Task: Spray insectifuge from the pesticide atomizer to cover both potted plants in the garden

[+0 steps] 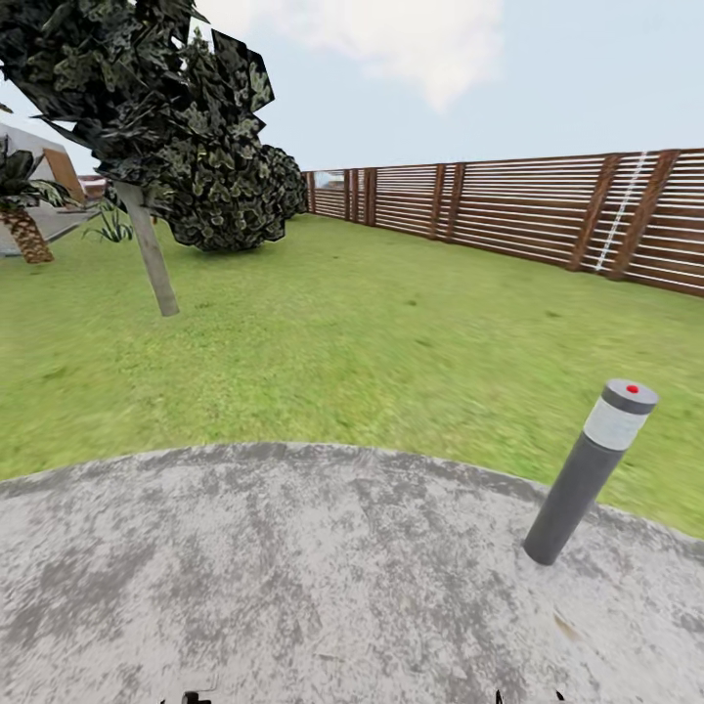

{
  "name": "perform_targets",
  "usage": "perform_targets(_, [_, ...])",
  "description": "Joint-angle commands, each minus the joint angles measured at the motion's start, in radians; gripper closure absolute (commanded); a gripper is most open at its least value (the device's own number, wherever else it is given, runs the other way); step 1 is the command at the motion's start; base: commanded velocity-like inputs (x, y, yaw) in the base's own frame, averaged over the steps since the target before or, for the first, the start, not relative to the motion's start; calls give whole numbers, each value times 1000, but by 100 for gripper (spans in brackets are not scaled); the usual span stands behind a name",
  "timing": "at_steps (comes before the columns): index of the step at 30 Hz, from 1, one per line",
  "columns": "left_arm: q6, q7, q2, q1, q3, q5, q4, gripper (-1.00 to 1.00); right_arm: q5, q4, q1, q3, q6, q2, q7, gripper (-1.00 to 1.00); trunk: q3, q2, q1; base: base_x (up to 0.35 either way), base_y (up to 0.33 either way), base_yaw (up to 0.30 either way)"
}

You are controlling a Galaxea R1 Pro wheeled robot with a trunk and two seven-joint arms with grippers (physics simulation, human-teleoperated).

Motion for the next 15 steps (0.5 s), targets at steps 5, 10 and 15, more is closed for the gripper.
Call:
perform_targets(5, [-3,-4,0,-1,-7,11,1,100,11,1,-1,-4,-2,0,-7,-100,-1,0,0,340,0,274])
perform_targets(10, [-3,-4,0,-1,-7,10,1,100,11,1,-1,-4,-2,0,-7,-100,-1,0,0,248,0,274])
perform_targets(15, [-3,-4,0,-1,-7,10,1,100,11,2,-1,-4,-2,0,-7,-100,-1,0,0,25,0,274])
